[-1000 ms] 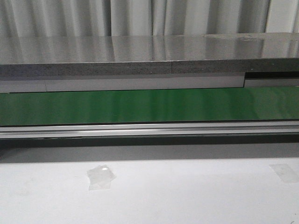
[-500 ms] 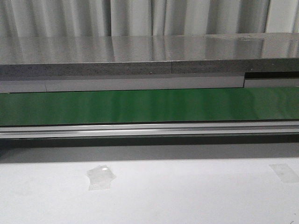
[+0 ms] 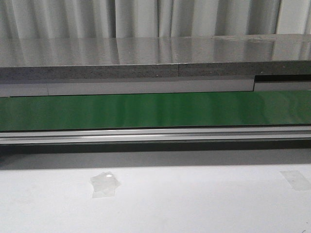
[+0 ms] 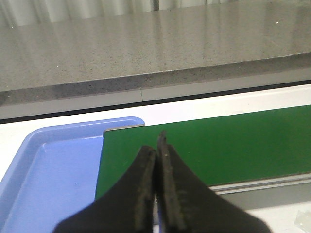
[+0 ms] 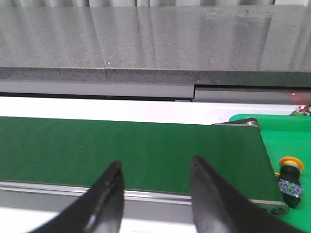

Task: Move button from left to right
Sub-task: 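Open the right gripper and raise it away from the button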

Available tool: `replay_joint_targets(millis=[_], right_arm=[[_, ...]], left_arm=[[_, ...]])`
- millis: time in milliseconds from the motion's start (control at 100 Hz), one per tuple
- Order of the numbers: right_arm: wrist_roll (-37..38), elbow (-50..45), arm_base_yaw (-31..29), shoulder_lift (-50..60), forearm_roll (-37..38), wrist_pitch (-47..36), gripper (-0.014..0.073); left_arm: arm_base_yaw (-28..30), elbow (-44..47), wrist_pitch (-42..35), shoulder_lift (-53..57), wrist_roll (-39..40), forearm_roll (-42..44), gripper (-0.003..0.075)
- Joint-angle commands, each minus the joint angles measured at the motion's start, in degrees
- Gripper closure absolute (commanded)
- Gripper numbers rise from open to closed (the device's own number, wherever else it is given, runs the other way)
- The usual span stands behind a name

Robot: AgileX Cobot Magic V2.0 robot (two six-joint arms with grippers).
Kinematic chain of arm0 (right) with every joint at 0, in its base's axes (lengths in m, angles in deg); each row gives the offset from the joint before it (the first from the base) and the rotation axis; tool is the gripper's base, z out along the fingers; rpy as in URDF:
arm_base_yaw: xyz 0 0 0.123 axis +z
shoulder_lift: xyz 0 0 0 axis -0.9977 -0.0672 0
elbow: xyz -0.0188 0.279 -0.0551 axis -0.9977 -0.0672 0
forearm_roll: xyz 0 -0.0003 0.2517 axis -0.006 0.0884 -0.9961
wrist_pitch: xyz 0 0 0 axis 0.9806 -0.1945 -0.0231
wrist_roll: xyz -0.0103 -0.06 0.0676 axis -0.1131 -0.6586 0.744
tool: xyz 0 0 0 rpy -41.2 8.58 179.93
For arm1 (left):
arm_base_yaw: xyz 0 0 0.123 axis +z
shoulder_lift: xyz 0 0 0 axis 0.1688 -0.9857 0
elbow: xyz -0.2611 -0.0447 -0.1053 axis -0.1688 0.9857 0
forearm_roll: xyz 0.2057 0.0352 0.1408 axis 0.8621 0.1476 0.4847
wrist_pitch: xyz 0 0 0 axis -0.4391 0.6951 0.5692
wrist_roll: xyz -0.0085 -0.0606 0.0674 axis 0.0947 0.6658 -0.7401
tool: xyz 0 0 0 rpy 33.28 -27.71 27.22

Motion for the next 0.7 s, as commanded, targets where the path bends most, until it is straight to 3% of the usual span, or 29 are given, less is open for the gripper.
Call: replay_joint_targets(millis=[0,150,690], right_arm=[[-0.1,1.4,-0.1,-0.1,-0.7,-3.8,0.0437],[-0.1,1.4,-0.1,-0.1,-0.7,-3.8,0.0666],[-0.1,1.4,-0.1,-0.1,-0.7,-3.8,0.0662]], left_arm=[[-0.3,-1.5,-3.9,-0.3,0.3,-1.5,0.0740],[-0.3,-1.5,-3.9,-0.3,0.3,-1.5,0.0740],[-0.3,-1.5,-3.9,-0.3,0.3,-1.5,0.0740]])
